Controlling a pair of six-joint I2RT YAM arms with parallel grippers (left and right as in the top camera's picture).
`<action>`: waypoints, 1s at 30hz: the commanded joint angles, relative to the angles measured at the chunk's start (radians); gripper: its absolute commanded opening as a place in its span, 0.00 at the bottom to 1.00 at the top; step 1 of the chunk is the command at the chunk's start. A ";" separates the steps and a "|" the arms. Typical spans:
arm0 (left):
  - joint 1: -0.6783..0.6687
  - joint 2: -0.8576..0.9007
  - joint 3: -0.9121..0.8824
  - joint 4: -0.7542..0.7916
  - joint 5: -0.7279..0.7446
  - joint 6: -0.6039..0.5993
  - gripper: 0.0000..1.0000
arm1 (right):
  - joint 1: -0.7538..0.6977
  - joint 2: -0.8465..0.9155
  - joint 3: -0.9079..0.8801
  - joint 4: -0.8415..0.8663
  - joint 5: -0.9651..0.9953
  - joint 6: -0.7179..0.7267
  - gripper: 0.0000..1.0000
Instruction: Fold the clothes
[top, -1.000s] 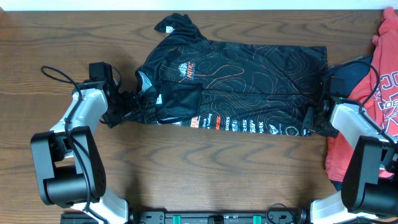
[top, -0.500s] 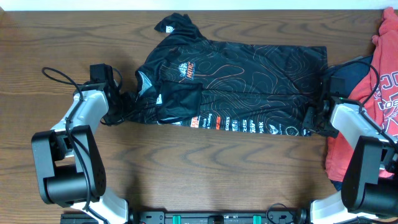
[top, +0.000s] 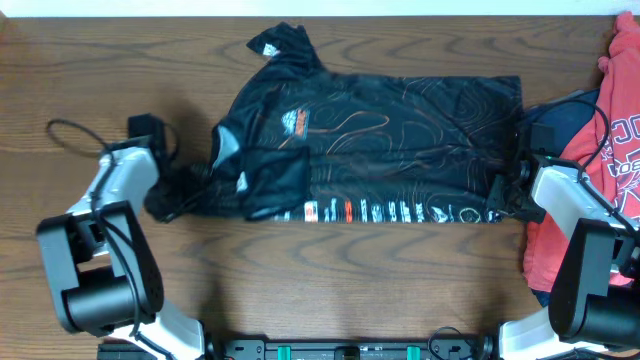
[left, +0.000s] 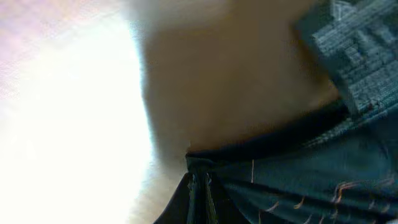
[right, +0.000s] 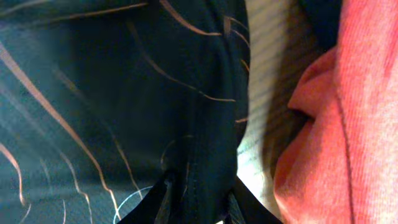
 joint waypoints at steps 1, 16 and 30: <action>0.092 0.005 -0.010 -0.049 -0.032 -0.073 0.06 | 0.001 0.035 -0.040 -0.040 0.011 -0.004 0.23; 0.167 -0.226 -0.010 -0.179 -0.030 -0.035 0.08 | 0.001 0.032 -0.026 -0.212 0.010 0.030 0.34; 0.072 -0.311 0.069 -0.173 0.051 0.043 0.47 | 0.001 0.031 0.297 -0.469 -0.020 0.029 0.99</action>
